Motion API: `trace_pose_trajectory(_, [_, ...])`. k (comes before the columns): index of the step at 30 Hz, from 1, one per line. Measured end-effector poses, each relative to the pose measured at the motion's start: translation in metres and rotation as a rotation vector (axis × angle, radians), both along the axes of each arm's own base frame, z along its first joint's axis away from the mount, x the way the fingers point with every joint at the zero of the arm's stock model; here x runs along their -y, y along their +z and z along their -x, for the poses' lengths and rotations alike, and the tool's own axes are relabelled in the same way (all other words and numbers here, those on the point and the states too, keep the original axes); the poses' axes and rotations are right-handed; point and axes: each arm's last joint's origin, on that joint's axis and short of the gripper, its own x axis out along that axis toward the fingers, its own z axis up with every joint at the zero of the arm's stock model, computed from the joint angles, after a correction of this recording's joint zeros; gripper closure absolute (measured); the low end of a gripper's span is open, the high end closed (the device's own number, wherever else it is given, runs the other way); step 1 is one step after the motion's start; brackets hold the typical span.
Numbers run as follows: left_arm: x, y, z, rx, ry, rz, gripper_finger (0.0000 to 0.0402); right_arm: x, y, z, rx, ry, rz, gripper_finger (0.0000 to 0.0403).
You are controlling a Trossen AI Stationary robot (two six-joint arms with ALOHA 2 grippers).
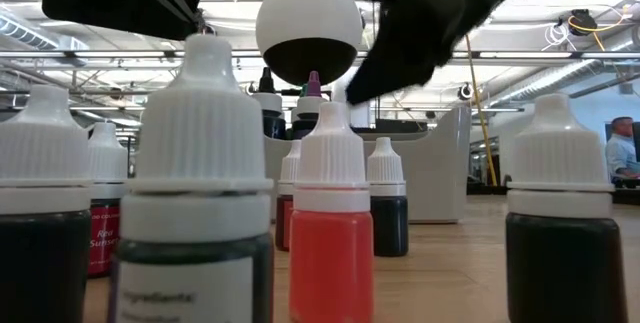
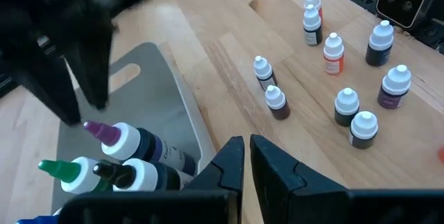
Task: Pick & Place food coloring
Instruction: Put the small orange food coloring bottle into the gray bin
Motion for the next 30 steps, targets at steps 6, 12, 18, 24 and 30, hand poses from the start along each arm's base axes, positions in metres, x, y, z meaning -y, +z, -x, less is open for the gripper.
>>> trace_pose_trajectory(6, [0.0, 0.0, 0.0, 0.0, 0.0, 0.0, 0.0366, -0.025, 0.026, 0.024, 0.044, 0.109, 0.048, 0.0297])
trace_pose_trajectory(12, [0.0, -0.002, 0.001, -0.032, -0.002, 0.008, 0.0366, -0.047, 0.022, 0.06, 0.218, 0.223, 0.1, 0.0346])
trace_pose_trajectory(18, [0.0, -0.001, 0.0, -0.021, 0.028, 0.066, 0.0366, -0.031, 0.003, 0.095, 0.313, 0.222, 0.105, 0.0398])
trace_pose_trajectory(24, [0.004, 0.007, -0.003, 0.033, 0.035, 0.182, 0.0366, -0.007, -0.008, 0.122, 0.348, 0.179, 0.075, 0.04])
trace_pose_trajectory(30, [0.022, 0.028, -0.004, -0.044, 0.1, 0.481, 0.0366, 0.006, -0.019, 0.145, 0.353, 0.193, 0.091, 0.04])
